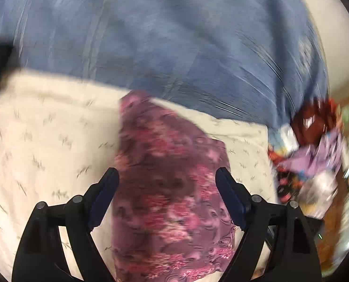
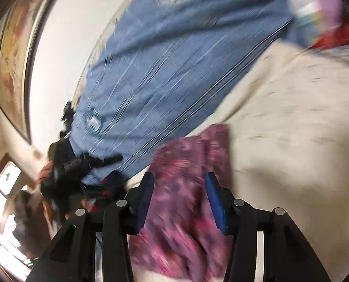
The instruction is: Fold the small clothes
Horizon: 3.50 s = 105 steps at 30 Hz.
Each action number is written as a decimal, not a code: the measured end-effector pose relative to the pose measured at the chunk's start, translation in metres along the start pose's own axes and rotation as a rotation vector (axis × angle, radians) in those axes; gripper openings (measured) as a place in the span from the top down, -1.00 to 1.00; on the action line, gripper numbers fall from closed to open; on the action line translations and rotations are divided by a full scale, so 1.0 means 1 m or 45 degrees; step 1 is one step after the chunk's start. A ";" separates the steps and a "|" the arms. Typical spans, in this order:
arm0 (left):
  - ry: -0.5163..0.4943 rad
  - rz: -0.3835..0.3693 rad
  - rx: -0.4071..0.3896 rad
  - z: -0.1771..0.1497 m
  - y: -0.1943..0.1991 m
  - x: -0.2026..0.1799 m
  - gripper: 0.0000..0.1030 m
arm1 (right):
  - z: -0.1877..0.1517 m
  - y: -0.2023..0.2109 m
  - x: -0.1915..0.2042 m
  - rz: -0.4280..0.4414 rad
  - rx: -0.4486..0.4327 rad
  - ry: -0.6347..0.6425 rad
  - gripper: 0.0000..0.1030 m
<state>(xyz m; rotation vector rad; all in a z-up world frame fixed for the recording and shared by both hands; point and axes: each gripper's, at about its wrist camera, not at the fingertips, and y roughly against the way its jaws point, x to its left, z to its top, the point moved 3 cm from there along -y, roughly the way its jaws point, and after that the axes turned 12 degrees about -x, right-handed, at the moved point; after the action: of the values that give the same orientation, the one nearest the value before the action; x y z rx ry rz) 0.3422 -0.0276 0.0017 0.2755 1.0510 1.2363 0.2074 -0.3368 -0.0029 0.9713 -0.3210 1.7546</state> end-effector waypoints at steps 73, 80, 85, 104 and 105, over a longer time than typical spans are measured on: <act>-0.094 0.054 0.062 -0.067 -0.039 0.025 -0.58 | -0.023 -0.092 -0.001 -0.323 0.320 0.504 0.33; 0.088 -0.188 0.087 -0.060 0.000 0.056 -0.60 | 0.007 -0.043 -0.030 -0.218 0.335 0.189 -0.24; 0.183 -0.296 0.236 -0.080 -0.027 0.047 -0.60 | -0.027 -0.045 -0.038 -0.022 0.484 0.086 -0.25; 0.101 -0.257 0.027 -0.090 0.074 0.049 0.47 | -0.059 -0.011 0.063 0.075 0.337 0.317 0.53; 0.083 -0.270 -0.002 -0.096 0.095 0.055 0.47 | -0.066 -0.002 0.073 0.109 0.337 0.321 0.53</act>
<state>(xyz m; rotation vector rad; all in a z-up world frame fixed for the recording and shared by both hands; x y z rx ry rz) 0.2056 0.0210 -0.0118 0.1195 1.1058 1.0607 0.1712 -0.2460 0.0093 0.9169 0.0337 2.0081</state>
